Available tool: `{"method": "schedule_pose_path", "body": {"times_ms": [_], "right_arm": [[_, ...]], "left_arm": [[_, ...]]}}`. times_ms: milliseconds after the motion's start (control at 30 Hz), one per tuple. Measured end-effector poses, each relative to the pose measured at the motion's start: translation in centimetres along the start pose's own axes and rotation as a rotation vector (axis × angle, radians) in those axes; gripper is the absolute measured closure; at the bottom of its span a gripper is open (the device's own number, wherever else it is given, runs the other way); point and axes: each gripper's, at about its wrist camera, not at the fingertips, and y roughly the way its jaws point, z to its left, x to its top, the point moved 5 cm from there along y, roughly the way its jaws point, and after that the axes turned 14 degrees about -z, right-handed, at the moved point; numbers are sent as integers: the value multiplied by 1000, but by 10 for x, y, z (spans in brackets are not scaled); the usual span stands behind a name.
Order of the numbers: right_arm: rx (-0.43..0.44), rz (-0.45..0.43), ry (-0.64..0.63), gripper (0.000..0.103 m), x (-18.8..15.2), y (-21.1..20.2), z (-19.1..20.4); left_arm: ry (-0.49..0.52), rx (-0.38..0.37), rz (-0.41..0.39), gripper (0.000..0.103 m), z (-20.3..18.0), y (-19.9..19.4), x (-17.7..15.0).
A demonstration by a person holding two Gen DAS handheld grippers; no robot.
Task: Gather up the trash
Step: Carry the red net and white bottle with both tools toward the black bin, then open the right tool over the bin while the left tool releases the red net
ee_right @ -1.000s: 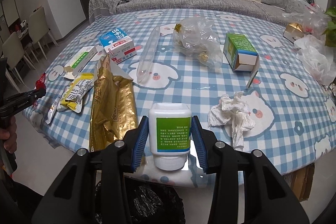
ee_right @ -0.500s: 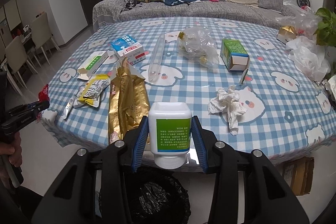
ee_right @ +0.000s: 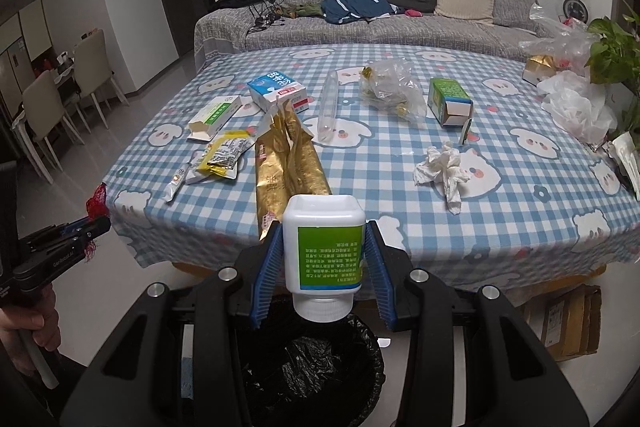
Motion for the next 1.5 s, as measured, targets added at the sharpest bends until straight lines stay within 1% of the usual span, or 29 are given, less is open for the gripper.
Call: {"method": "schedule_pose_path", "body": {"times_ms": [167, 300, 500, 800, 1067, 1200, 1367, 1500], "right_arm": [[4, 3, -14, 63, -17, -13, 14], [15, 16, -10, 63, -35, -18, 26], [15, 57, -8, 63, -71, -15, 40], [-17, 147, -2, 63, -138, 10, 50], [-19, 224, -9, 63, -185, 38, 61], [-19, 269, -16, 63, -207, 52, 67], [-19, 309, -20, 63, -226, 66, 72], [-11, 319, -19, 63, -230, 71, 74]], "left_arm": [[0, -2, 8, 77, 5, -19, -30], [-9, -11, 32, 77, 9, -23, -56], [-6, 1, 89, 77, 15, -18, -101], [5, 16, 158, 77, 23, 0, -155], [18, 37, 173, 77, 32, 20, -183], [13, 31, 179, 77, 33, 27, -195], [10, 35, 202, 77, 33, 38, -211], [5, 39, 216, 77, 30, 43, -219]]}}
